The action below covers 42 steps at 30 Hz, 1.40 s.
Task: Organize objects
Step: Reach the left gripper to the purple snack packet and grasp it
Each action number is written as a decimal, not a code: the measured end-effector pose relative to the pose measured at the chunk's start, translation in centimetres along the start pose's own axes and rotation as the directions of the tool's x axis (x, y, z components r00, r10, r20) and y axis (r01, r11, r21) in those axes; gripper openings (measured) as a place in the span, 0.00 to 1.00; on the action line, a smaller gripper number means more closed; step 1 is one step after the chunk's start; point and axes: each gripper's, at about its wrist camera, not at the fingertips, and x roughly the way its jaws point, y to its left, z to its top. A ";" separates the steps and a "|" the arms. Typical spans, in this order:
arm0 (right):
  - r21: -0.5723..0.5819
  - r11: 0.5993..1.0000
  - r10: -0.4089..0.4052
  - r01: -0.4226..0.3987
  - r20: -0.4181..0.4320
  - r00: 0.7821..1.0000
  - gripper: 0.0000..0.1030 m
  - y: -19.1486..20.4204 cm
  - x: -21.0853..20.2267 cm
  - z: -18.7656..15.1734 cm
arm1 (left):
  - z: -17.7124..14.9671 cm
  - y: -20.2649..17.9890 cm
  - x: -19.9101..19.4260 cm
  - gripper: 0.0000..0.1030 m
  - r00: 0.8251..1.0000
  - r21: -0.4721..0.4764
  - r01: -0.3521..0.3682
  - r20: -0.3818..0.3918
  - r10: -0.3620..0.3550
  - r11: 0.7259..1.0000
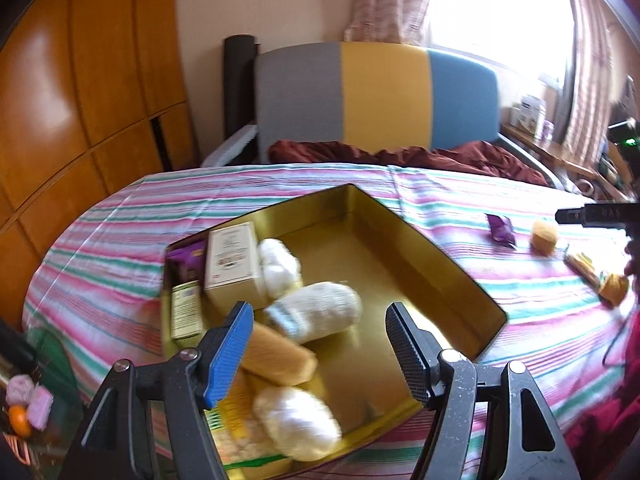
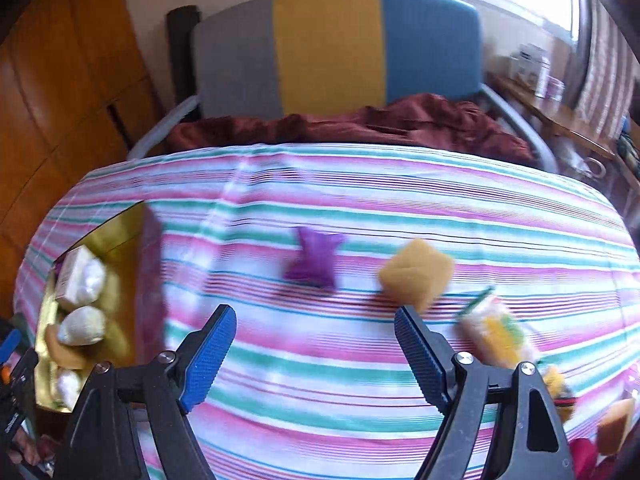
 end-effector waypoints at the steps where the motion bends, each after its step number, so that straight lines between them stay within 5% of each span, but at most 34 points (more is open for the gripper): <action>1: 0.022 0.999 -0.024 0.024 0.005 1.000 0.80 -1.5 0.2 0.1 | 0.2 -0.7 0.1 0.68 1.000 0.017 0.012 0.000 -0.012 1.000; 6: 0.243 0.962 -0.127 0.126 -0.010 0.992 0.80 -9.3 1.8 -0.7 | 1.0 -4.5 0.4 0.69 0.997 0.098 0.083 -0.002 -0.083 0.992; 9: 0.439 0.895 -0.083 0.076 -0.003 0.997 0.80 -13.0 1.4 -1.2 | 1.8 -7.0 0.7 0.69 0.992 0.146 0.124 -0.006 -0.125 0.981; 14: 0.593 0.805 -0.076 0.034 0.046 0.996 0.80 -16.7 0.1 -2.1 | 3.5 -11.3 1.8 0.69 0.979 0.187 0.205 -0.031 -0.203 0.961; 21: 0.749 0.659 -0.013 -0.065 0.098 0.995 0.80 -20.2 -0.4 -4.0 | 5.8 -16.7 5.1 0.69 0.950 0.169 0.302 -0.137 -0.281 0.938; 27: 0.814 0.563 -0.065 -0.145 0.218 0.974 0.80 -22.4 -3.0 -5.7 | 7.4 -19.8 8.9 0.69 0.941 0.152 0.307 -0.196 -0.275 0.940; 33: 0.798 0.554 -0.140 -0.238 0.371 0.918 0.81 -23.2 -6.1 -6.2 | 8.8 -21.4 13.4 0.70 0.936 0.114 0.288 -0.244 -0.254 0.951; 38: 0.789 0.574 -0.065 -0.219 0.311 0.948 0.82 -22.7 -4.1 -5.0 | 9.3 -22.7 16.0 0.74 0.933 0.114 0.287 -0.259 -0.250 0.951; 42: 0.750 0.635 -0.028 -0.186 0.263 0.964 0.81 -21.5 -2.8 -3.9 | 9.8 -23.4 17.5 0.75 0.930 0.104 0.291 -0.264 -0.256 0.951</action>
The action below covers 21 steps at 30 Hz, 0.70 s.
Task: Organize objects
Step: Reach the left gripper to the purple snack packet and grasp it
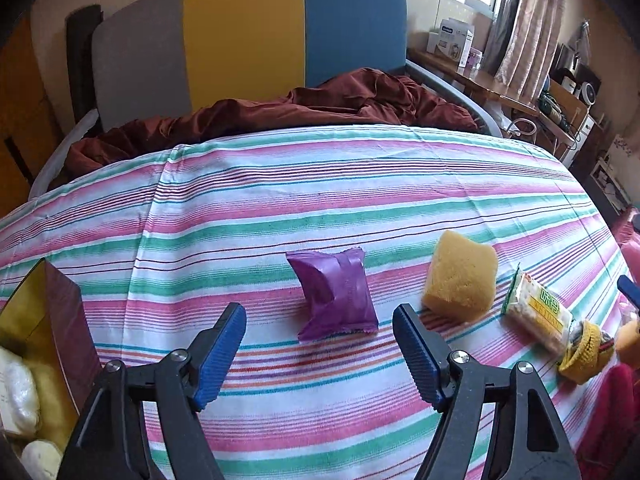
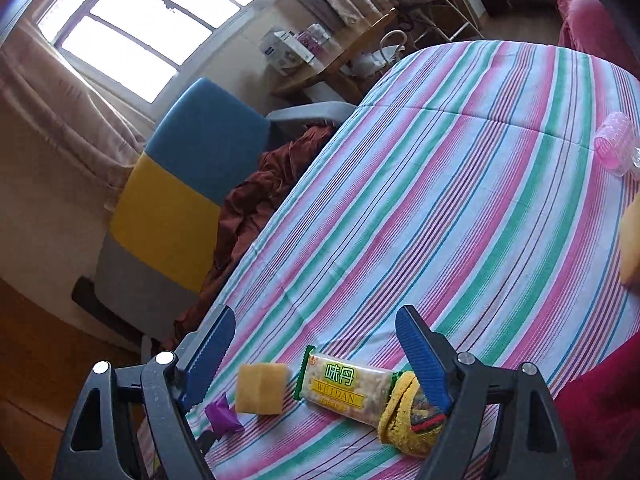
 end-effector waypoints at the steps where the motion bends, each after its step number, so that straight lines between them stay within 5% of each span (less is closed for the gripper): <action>1: -0.014 1.000 0.003 -0.003 -0.016 1.000 0.82 0.2 0.2 -0.1 | 0.2 0.0 0.2 0.75 1.000 -0.003 -0.002 0.000 0.002 1.000; 13: -0.138 0.990 -0.023 0.004 -0.132 0.991 0.82 2.1 2.3 -1.5 | 2.2 -0.5 4.5 0.80 0.999 -0.001 -0.037 -0.037 0.037 0.999; 15: -0.150 0.988 -0.038 0.016 -0.142 0.989 0.82 2.2 2.6 -1.6 | 2.1 -0.6 5.9 0.52 0.995 0.006 -0.057 -0.079 0.058 0.998; 17: -0.160 0.987 -0.048 0.024 -0.149 0.988 0.82 2.2 2.7 -1.7 | 1.9 -1.0 5.8 0.39 0.994 0.042 -0.102 -0.039 0.103 0.994; 21: -0.173 0.984 -0.071 0.041 -0.171 0.983 0.82 2.2 3.3 -1.8 | 1.0 -1.2 5.0 0.36 0.994 0.046 -0.100 -0.038 0.102 0.994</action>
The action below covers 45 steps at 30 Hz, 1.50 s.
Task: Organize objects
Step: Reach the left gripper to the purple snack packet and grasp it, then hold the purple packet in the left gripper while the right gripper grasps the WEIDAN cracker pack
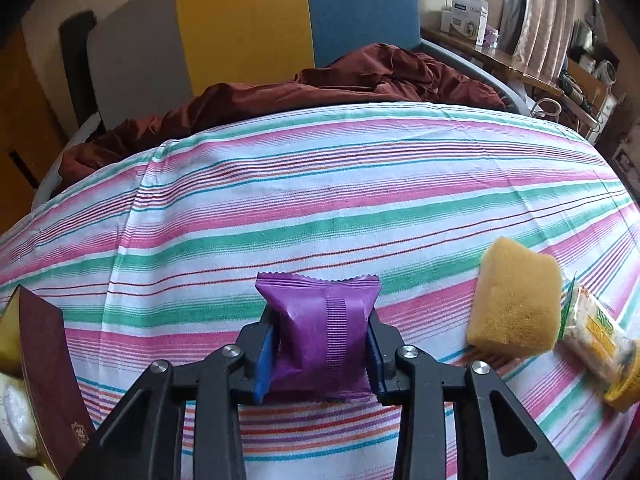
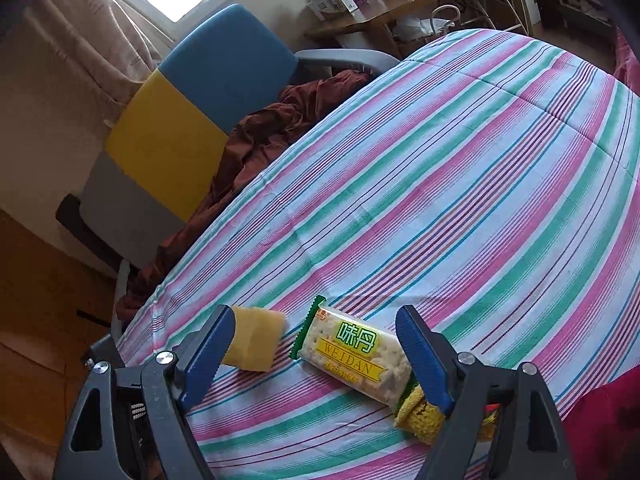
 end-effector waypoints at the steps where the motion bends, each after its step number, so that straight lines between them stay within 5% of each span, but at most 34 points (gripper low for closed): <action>1: -0.001 1.000 -0.004 0.004 -0.005 1.000 0.82 0.0 0.1 0.0 | -0.4 -0.2 -0.3 0.36 1.000 0.009 -0.006 0.004 0.006 1.000; 5: -0.014 1.000 -0.027 0.027 -0.036 0.999 0.82 0.1 0.7 -0.2 | -2.6 -0.7 -1.9 0.36 1.000 0.030 -0.011 0.018 0.010 0.999; 14: -0.083 0.988 -0.134 0.127 -0.090 0.987 0.82 0.6 2.7 -0.5 | -10.1 -2.2 -7.6 0.35 0.990 0.110 0.113 0.074 -0.121 0.988; 21: -0.225 0.947 -0.266 0.230 -0.147 0.953 0.82 1.9 5.6 -1.3 | -14.4 -2.3 -10.4 0.35 0.965 0.179 0.225 0.093 -0.244 0.958; 27: -0.363 0.874 -0.396 0.325 -0.141 0.907 0.82 2.9 7.5 -2.1 | -15.1 -1.5 -9.8 0.35 0.951 0.157 0.269 0.112 -0.288 0.950; 32: -0.352 0.880 -0.384 0.320 -0.128 0.915 0.82 2.6 7.2 -1.9 | -15.2 -1.4 -9.6 0.35 0.945 0.169 0.272 0.137 -0.296 0.947; 37: -0.437 0.847 -0.416 0.301 -0.195 0.888 0.82 3.4 8.8 -3.2 | -15.4 -1.0 -9.4 0.35 0.935 0.154 0.300 0.149 -0.323 0.941; 38: -0.471 0.825 -0.439 0.313 -0.185 0.879 0.81 3.8 9.0 -3.6 | -15.4 -1.0 -9.4 0.35 0.934 0.156 0.300 0.152 -0.323 0.941; 41: -0.506 0.823 -0.393 0.258 -0.180 0.901 0.48 4.9 8.6 -4.2 | -15.7 -1.1 -9.6 0.35 0.933 0.162 0.293 0.165 -0.319 0.942; 45: -0.575 0.775 -0.421 0.263 -0.159 0.893 0.48 5.7 8.9 -5.3 | -15.9 -1.2 -9.7 0.36 0.933 0.168 0.286 0.174 -0.314 0.943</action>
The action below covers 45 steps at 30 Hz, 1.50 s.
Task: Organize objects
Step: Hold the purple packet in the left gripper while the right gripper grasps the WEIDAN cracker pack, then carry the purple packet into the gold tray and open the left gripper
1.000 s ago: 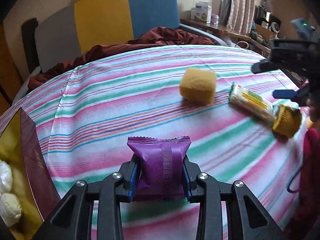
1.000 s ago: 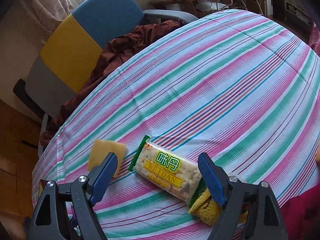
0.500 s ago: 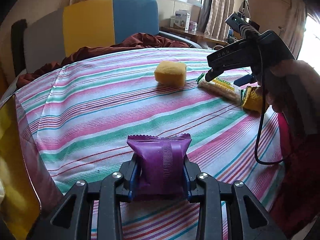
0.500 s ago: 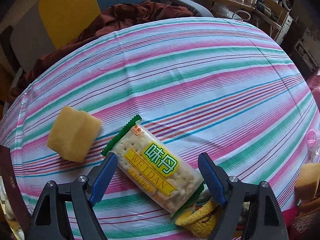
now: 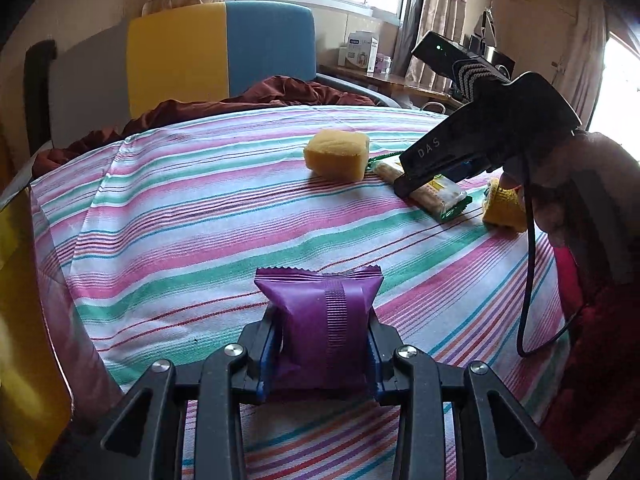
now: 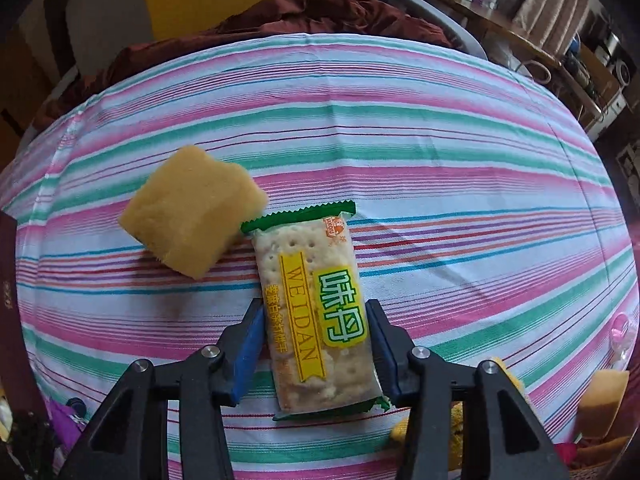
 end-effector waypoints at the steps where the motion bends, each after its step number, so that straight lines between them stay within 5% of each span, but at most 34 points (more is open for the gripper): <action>1: 0.004 1.000 0.005 -0.005 -0.001 1.000 0.48 -0.1 0.0 -0.1 | 0.0 0.0 0.0 0.36 1.000 0.001 -0.003 0.002 0.003 1.000; 38: -0.050 0.998 -0.024 0.025 0.023 0.999 0.48 0.7 0.6 -0.4 | 0.1 -0.6 -0.1 0.35 0.997 0.041 -0.072 -0.019 0.073 0.997; 45: -0.055 0.998 -0.027 0.028 0.027 0.999 0.48 0.1 1.0 -0.1 | 1.7 -0.2 -4.0 0.34 0.996 -0.005 -0.084 -0.004 0.084 0.996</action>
